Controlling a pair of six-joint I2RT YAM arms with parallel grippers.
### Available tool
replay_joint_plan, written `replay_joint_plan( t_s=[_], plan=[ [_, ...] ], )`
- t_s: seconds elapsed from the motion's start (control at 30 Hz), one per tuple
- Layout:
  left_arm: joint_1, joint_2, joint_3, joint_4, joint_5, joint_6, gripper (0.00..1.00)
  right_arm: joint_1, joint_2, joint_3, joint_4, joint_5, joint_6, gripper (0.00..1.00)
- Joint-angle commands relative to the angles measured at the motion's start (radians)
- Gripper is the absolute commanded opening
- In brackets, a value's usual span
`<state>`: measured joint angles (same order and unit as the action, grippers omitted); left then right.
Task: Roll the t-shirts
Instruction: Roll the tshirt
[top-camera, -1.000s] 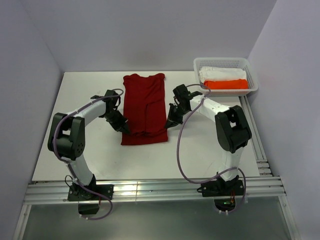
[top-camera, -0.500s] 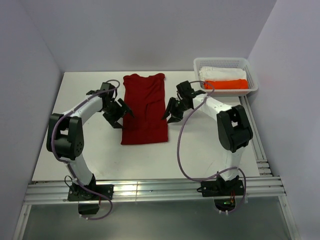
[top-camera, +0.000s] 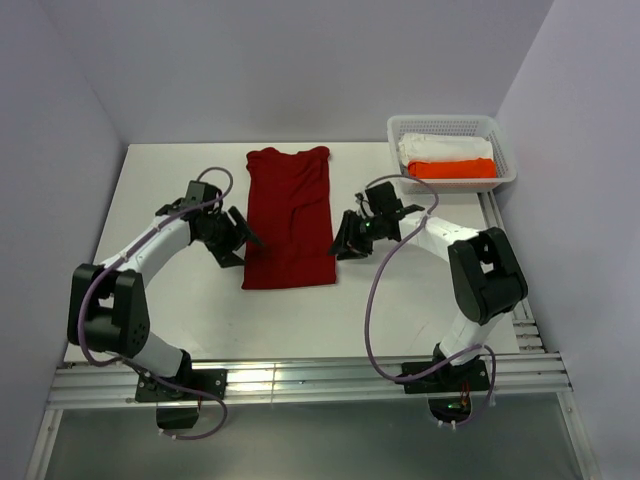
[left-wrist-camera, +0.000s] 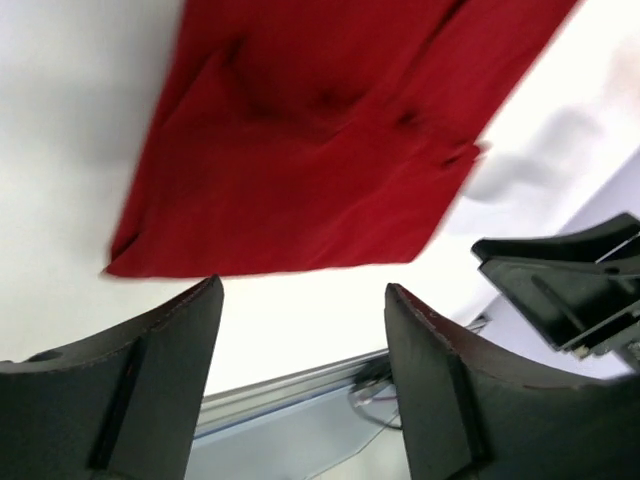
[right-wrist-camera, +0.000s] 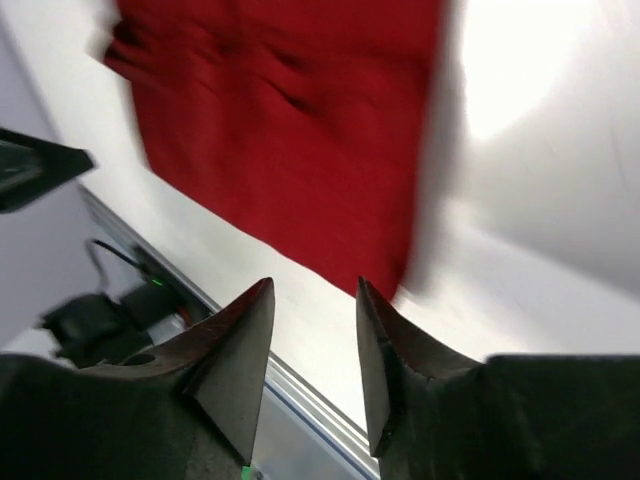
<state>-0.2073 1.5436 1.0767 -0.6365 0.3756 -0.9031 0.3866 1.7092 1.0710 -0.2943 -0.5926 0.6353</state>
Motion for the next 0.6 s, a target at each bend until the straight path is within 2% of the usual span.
replay_joint_plan(
  t_s=[0.0,0.03,0.1,0.17,0.4,0.57],
  plan=[
    [-0.007,-0.083,-0.104,0.038,-0.016,0.049,0.73,0.006,-0.094,-0.089,0.009,0.011,-0.063,0.47],
    [-0.007,-0.097,-0.124,0.038,-0.021,0.053,0.8,0.005,-0.105,-0.107,0.012,0.019,-0.065,0.5],
    [-0.007,-0.129,-0.18,0.046,-0.023,0.056,0.87,0.005,-0.128,-0.161,0.035,-0.002,-0.056,0.59],
    [-0.007,-0.143,-0.213,0.054,-0.014,0.049,0.92,0.008,-0.129,-0.184,0.05,-0.024,-0.04,0.61],
    [-0.007,-0.134,-0.299,0.057,-0.032,0.043,0.92,0.026,-0.106,-0.247,0.124,-0.035,0.059,0.63],
    [-0.007,-0.105,-0.351,0.147,-0.004,0.021,0.86,0.051,-0.066,-0.261,0.179,-0.026,0.133,0.63]
  ],
)
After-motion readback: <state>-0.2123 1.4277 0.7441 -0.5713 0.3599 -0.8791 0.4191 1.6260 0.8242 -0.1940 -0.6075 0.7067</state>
